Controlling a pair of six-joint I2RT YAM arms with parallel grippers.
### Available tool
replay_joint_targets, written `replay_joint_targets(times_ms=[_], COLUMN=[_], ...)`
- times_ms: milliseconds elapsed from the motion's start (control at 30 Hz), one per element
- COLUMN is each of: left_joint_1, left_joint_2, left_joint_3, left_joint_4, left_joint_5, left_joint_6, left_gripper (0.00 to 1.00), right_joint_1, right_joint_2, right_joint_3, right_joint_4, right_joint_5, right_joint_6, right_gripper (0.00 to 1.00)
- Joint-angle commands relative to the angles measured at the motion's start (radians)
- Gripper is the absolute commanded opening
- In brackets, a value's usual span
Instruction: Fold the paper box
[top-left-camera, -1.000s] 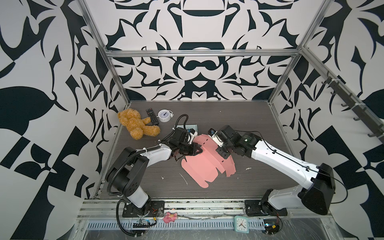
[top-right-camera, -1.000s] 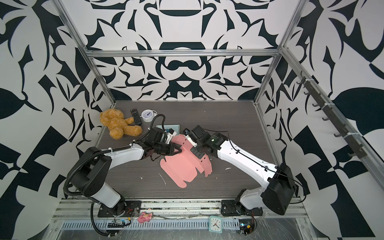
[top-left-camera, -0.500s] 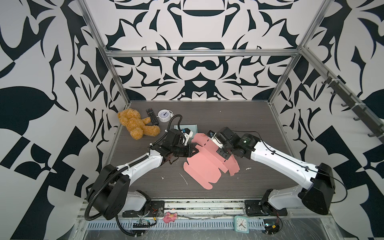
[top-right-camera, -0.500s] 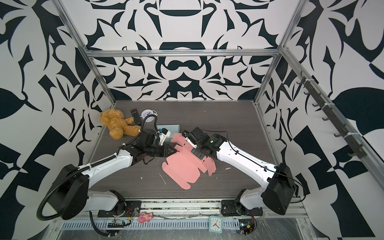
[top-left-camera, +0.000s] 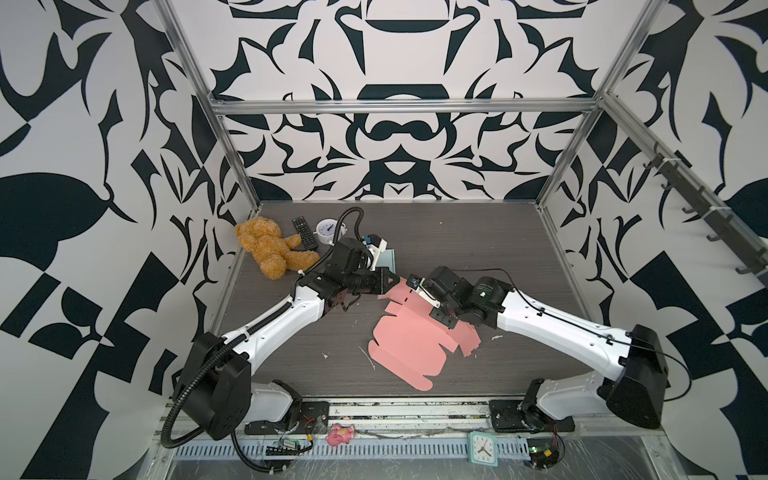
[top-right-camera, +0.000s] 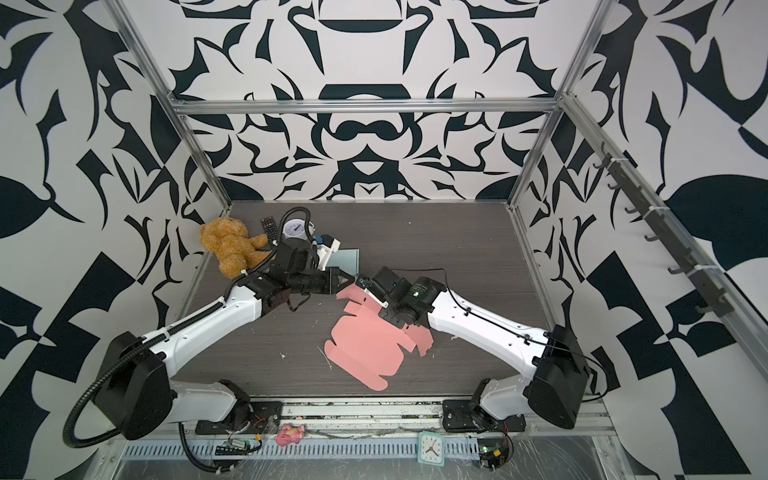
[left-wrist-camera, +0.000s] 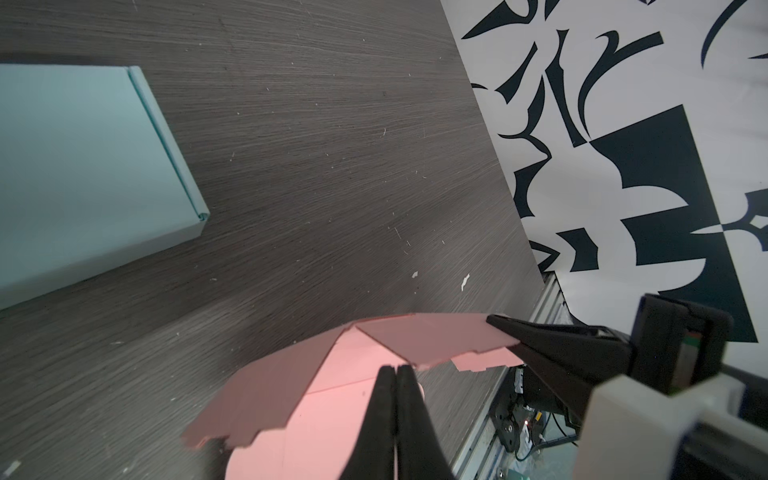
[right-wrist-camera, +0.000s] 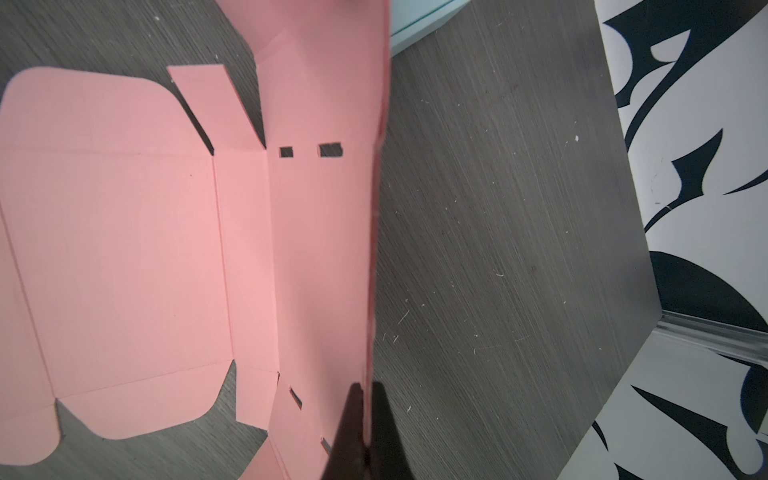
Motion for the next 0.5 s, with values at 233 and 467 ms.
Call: replay_joint_targets(times_ms=[233,467], left_joint_1=[0.007,0.019], left_joint_2=[-0.033,-0.059], left_joint_3=[0.011,0.009], left_joint_4=[-0.069,-0.071], left_joint_5=[-0.058,-0.054], left_joint_6=[0.026,0.021], left_gripper=[0.06,0.07], right_joint_1=[0.014,0.014], right_joint_2=[-0.023,-0.016], right_joint_3=[-0.012,-0.013], right_joint_4=[0.022,0.034], right_joint_5=[0.058,0.058], right_joint_6=[-0.027,-0.034], right_gripper=[0.0,0.0])
